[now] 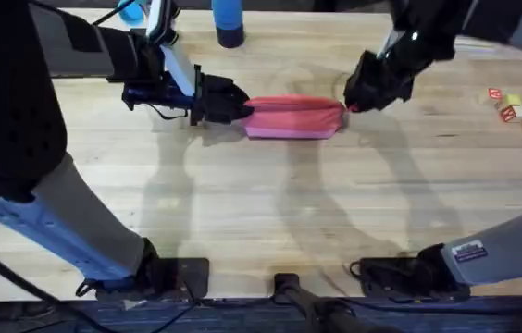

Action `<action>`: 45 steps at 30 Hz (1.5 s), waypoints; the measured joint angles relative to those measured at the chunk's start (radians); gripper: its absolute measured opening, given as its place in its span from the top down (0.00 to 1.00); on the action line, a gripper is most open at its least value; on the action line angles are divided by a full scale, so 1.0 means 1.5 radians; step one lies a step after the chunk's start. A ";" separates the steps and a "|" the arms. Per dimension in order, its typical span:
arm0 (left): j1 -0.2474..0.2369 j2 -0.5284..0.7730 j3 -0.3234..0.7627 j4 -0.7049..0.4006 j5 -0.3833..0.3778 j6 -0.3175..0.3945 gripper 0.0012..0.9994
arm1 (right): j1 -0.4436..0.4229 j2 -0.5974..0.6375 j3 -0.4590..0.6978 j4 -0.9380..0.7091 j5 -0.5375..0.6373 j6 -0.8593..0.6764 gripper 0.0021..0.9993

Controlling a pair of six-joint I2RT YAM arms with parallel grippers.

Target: Unzip the bag, pick up the pens from the table one at a time and place them inside, then zip the bag closed.

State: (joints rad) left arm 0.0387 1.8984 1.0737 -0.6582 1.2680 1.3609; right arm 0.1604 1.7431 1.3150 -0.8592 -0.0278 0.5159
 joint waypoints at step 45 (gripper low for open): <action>0.017 0.000 -0.002 -0.002 0.011 -0.003 0.01 | -0.004 -0.148 -0.026 -0.004 0.055 -0.182 0.00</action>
State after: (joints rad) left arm 0.0647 1.8984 1.0702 -0.6609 1.2845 1.3564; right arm 0.1543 1.5204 1.2762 -0.8650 0.0551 0.2425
